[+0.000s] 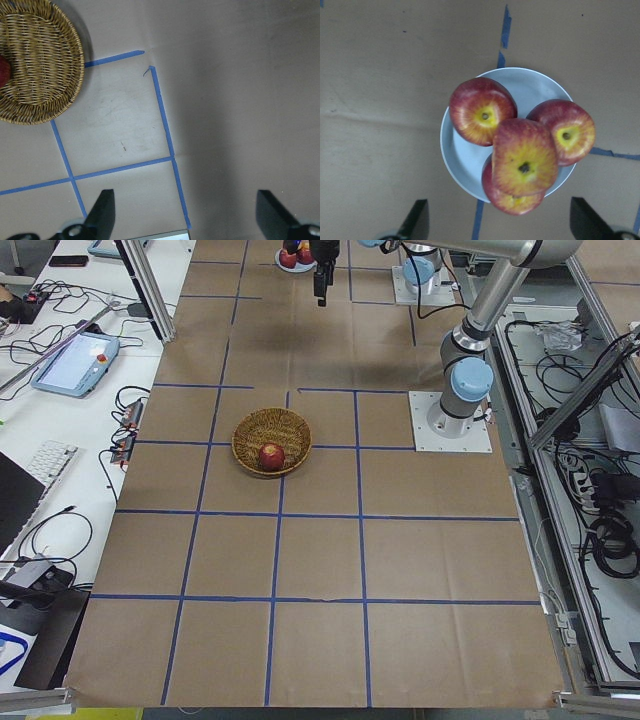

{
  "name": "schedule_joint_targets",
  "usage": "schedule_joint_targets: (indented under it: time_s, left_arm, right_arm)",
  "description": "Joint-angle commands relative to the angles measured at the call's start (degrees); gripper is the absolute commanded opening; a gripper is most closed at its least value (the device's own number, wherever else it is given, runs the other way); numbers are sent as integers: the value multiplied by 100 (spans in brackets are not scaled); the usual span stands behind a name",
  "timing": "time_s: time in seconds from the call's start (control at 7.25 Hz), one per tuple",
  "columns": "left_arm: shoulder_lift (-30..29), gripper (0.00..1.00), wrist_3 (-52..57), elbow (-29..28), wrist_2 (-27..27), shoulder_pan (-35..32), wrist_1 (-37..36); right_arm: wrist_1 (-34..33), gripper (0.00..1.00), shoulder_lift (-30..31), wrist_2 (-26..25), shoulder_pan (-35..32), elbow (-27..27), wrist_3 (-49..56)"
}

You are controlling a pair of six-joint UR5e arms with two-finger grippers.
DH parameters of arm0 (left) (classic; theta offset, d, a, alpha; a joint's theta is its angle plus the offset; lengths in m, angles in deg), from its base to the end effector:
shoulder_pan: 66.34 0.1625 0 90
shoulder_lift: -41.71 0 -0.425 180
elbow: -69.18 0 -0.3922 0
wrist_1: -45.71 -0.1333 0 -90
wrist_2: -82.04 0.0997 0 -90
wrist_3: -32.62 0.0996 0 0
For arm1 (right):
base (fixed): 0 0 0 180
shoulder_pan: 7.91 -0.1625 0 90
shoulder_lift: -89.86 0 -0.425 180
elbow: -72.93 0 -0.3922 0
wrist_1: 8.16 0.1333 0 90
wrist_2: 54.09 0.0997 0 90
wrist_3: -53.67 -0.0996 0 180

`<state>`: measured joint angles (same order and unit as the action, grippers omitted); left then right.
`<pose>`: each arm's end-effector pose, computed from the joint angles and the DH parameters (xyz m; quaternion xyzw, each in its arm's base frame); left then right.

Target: Transfer apple from basket to plate

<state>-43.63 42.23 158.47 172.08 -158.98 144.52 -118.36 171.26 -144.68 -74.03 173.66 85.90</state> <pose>-0.1538 -0.4429 0.5174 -0.1067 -0.9938 -0.0300 0.0015 -0.0956 -0.5426 0.3548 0.0728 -0.9973 0.0043 0.0081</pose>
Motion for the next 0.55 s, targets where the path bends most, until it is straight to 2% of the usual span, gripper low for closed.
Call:
schedule_joint_targets:
  time_s: [0.0, 0.28, 0.41]
  left_arm:
    - [0, 99, -2, -9, -12, 0, -2]
    - [0, 99, -2, -9, -12, 0, -2]
    - [0, 99, -2, 0, -12, 0, -2]
  right_arm:
    - [839, 100, 655, -11, -792, -71, -1439]
    - [1315, 100, 1122, -20, -1689, -54, -2672]
    - [1378, 100, 1237, -11, -2068, -36, -2948]
